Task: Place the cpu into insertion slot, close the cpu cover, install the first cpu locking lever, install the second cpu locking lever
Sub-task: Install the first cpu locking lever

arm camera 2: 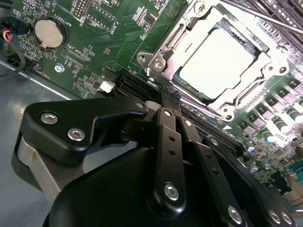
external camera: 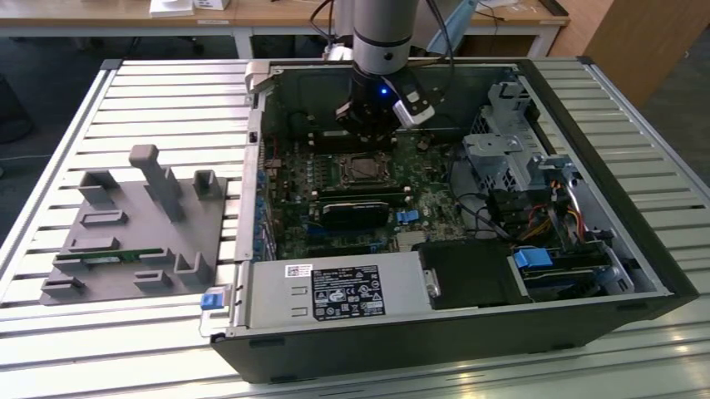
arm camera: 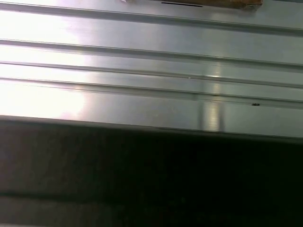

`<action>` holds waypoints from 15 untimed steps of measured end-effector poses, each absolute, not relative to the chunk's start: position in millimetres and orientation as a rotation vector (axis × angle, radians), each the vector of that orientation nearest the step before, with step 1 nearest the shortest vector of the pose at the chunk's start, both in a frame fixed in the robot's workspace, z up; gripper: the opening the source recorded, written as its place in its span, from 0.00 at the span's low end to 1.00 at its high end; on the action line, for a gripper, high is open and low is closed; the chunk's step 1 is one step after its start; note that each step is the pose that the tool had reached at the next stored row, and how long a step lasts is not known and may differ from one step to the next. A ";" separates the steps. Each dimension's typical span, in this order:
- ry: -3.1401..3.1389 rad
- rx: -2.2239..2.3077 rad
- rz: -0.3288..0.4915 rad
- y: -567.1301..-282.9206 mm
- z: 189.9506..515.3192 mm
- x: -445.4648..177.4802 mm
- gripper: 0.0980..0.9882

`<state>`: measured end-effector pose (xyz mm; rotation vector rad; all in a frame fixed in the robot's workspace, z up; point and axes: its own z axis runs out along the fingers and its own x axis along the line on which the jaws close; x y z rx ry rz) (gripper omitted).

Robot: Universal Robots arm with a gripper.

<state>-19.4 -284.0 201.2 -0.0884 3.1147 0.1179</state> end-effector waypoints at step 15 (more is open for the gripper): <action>3.116 -0.089 0.097 -283.6 198.6 -19.4 0.03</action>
